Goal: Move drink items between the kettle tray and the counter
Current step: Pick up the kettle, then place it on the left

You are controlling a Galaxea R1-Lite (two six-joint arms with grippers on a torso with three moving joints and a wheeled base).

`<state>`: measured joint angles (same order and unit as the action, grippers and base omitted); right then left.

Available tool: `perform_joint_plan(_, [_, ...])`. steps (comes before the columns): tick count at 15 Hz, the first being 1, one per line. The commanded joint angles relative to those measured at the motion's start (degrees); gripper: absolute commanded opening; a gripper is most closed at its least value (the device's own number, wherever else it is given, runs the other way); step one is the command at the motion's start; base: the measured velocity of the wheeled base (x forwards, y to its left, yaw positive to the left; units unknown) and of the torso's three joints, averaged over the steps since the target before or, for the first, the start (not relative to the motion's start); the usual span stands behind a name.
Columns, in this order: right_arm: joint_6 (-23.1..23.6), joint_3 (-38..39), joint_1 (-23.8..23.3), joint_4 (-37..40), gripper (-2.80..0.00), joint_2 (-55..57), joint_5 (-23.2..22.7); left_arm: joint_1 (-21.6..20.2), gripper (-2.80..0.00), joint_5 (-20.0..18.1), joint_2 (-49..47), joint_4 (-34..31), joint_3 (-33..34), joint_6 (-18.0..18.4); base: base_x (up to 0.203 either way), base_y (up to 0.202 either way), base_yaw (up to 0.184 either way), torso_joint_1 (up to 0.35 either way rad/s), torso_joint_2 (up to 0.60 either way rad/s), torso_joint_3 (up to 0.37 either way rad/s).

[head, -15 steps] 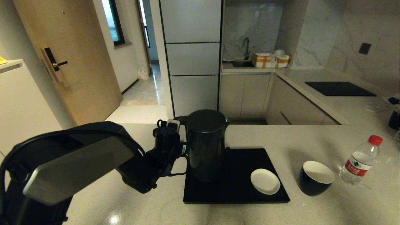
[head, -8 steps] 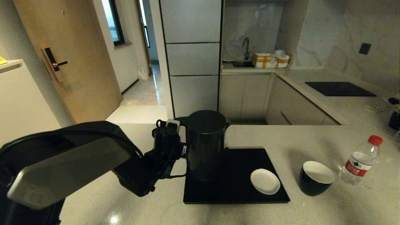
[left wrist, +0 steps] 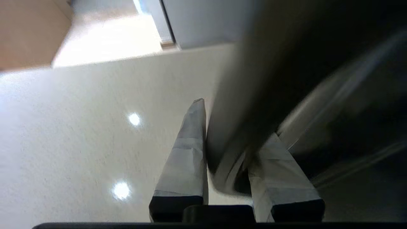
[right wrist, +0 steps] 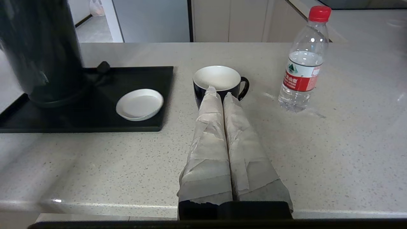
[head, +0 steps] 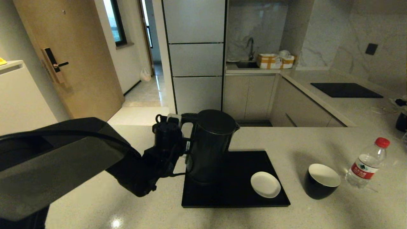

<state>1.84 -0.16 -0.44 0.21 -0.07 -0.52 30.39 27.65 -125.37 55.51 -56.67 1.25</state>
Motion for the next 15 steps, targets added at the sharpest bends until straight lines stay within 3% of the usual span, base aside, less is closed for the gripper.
perform_joint_plan(1, [0.09,-0.01,0.0,-0.03,-2.8,-0.01,0.0,0.1,-2.8,0.31,3.22,-0.5,-1.02,-0.53,0.0,0.0,0.0,0.0,0.0,0.0])
perform_joint_plan(5, [0.0,-0.02,0.0,-0.03,-2.8,-0.01,0.0,-0.55,-2.8,0.45,7.63,-6.69,-2.99,-5.25,0.0,0.0,0.0,0.0,0.0,0.0])
perform_joint_plan(9, [0.02,0.06,0.0,-0.03,-2.8,-0.01,0.0,-4.73,-2.8,0.37,11.2,-7.53,-0.9,-5.82,0.0,0.0,0.0,0.0,0.0,0.0])
perform_joint_plan(11, [0.0,-0.02,0.0,0.06,-2.8,-0.01,0.0,-8.27,-2.8,-0.68,13.6,-7.59,3.58,-5.79,0.0,0.0,0.0,0.0,0.0,0.0])
perform_joint_plan(15, [0.01,0.07,0.0,0.05,-2.8,-0.01,0.0,-17.16,-2.8,-8.26,18.47,-5.83,15.84,-5.8,0.0,0.0,0.0,0.0,0.0,0.0])
